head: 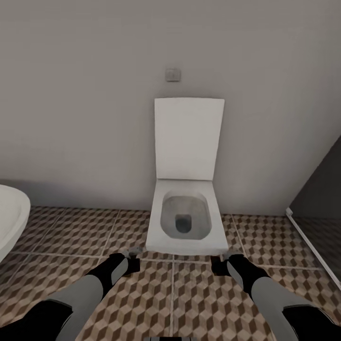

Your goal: Take the four mousetraps from the cabinet in the bathroom and place them on the bathroom floor. Make sure all four end up on the same floor surface, and ensure that at least two of them are either under or directly next to the same bathroom sink.

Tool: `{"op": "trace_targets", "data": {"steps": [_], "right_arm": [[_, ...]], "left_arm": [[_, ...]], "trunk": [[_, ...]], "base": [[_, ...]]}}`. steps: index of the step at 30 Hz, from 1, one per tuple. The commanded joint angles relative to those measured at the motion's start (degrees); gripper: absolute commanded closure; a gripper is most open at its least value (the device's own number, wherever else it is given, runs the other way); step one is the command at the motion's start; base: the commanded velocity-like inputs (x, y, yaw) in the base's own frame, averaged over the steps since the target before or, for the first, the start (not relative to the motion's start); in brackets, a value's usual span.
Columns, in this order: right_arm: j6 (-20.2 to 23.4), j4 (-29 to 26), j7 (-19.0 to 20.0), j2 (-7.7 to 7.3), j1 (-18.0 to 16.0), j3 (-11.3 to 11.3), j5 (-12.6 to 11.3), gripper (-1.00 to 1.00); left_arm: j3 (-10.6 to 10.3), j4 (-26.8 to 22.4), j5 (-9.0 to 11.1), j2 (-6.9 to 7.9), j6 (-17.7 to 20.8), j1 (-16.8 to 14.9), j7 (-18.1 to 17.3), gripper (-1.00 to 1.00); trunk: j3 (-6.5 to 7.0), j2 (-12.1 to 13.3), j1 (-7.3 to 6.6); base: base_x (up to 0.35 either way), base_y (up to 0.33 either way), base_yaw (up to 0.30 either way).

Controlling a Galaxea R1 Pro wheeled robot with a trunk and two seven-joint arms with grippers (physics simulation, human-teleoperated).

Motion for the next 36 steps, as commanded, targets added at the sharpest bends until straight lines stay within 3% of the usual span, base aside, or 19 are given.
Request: {"op": "trace_targets", "data": {"steps": [1, 11, 36], "right_arm": [[0.4, -0.1, 0.0, -0.06, 0.0, 0.4, -0.5, 1.00], [0.3, -0.1, 0.0, -1.24, 0.0, 0.4, -0.5, 1.00], [0.3, -0.1, 0.0, -1.59, 0.0, 0.5, -0.4, 1.00]], "left_arm": [[-0.4, -0.1, 0.4, 0.02, 0.3, 0.0, 0.4, 1.00], [-0.4, -0.1, 0.4, 0.02, 0.2, 0.0, 0.4, 1.00], [-0.4, -0.1, 0.4, 0.02, 0.2, 0.0, 0.5, 1.00]], "trunk": [[-0.05, 0.0, 0.00], [-0.05, 0.0, 0.00], [-0.05, 0.0, 0.00]], "base": [[0.058, 0.000, 0.000], [0.015, 0.000, 0.000], [0.000, 0.000, -0.018]]}}
